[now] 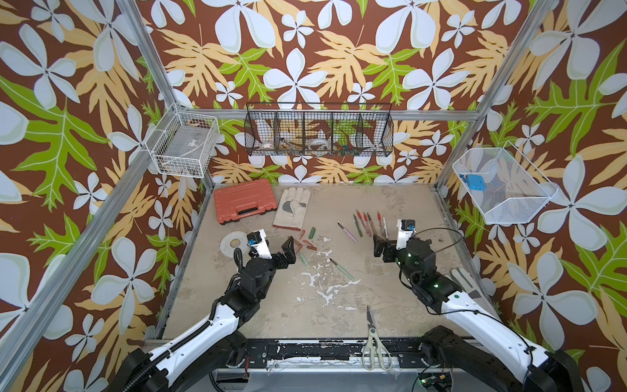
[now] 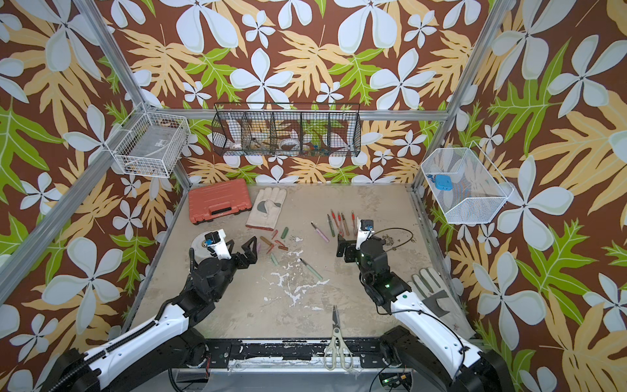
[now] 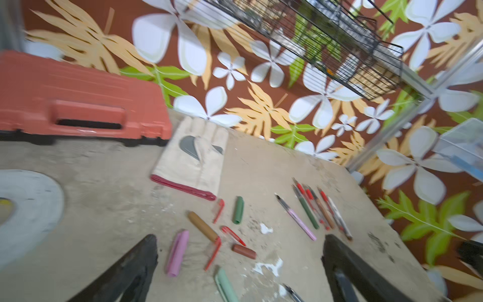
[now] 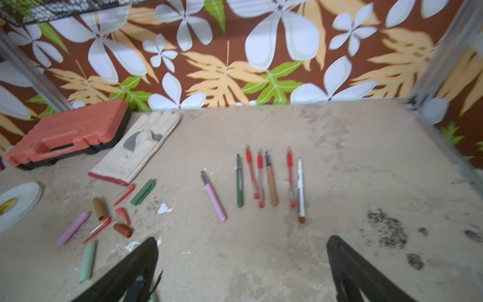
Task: Remove pen caps from pens
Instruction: Reset both arms
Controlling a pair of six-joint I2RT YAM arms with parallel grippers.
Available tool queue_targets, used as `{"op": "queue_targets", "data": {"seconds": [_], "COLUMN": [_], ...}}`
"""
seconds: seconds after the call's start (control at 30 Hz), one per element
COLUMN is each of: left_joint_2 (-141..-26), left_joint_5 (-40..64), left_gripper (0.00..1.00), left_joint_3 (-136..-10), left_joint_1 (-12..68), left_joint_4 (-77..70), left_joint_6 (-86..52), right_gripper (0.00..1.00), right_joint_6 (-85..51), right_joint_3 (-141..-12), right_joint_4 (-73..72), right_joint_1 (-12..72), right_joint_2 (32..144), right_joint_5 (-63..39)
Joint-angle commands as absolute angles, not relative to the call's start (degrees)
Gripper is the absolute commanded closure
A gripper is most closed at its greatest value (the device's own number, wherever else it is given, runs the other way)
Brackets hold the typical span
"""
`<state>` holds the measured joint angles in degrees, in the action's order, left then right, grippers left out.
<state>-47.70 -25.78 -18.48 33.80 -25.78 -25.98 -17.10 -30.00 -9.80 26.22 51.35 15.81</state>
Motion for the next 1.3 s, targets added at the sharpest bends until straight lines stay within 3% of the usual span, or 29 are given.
{"op": "queue_targets", "data": {"seconds": [0.0,0.17,0.4,0.73,1.0,1.07,1.2,1.27], "left_joint_2": [-44.7,-39.4,-43.4,-68.6,-70.8,-72.0,-79.8,-80.1], "left_joint_5": [-38.9,-47.6,-52.5,-47.7,-40.6,-33.2,-30.4,-27.7], "left_gripper": [0.00,0.00,0.00,0.00,0.01,0.03,0.03,0.03], "left_joint_3": [-16.8,-9.8,-4.2,-0.7,-2.9,-1.0,-1.4,-3.2], "left_joint_1": [33.7,33.4,27.1,17.8,15.7,12.9,11.6,11.4], "left_joint_4": [-24.5,-34.5,-47.4,-77.1,-75.4,-80.2,-88.0,-83.3], "left_joint_6": [-18.8,-6.5,-0.7,4.0,1.9,-1.2,-0.4,-0.5], "right_gripper": [0.00,0.00,0.00,0.00,0.00,0.00,0.00,0.00], "right_joint_6": [-11.9,-9.2,-13.5,-4.3,0.9,2.3,2.8,1.3], "right_joint_3": [-29.4,-26.2,-22.3,-14.5,-13.5,-13.8,-11.9,-11.2], "right_joint_4": [-13.9,-20.3,-29.8,-49.7,-58.6,-58.8,-64.1,-66.2], "right_joint_1": [26.2,23.8,11.5,11.0,10.6,10.5,9.4,7.3], "right_joint_2": [49.5,50.8,57.4,67.9,76.2,76.7,78.3,79.6], "right_joint_5": [25.2,28.2,17.7,21.3,20.3,18.6,16.3,13.9]}}
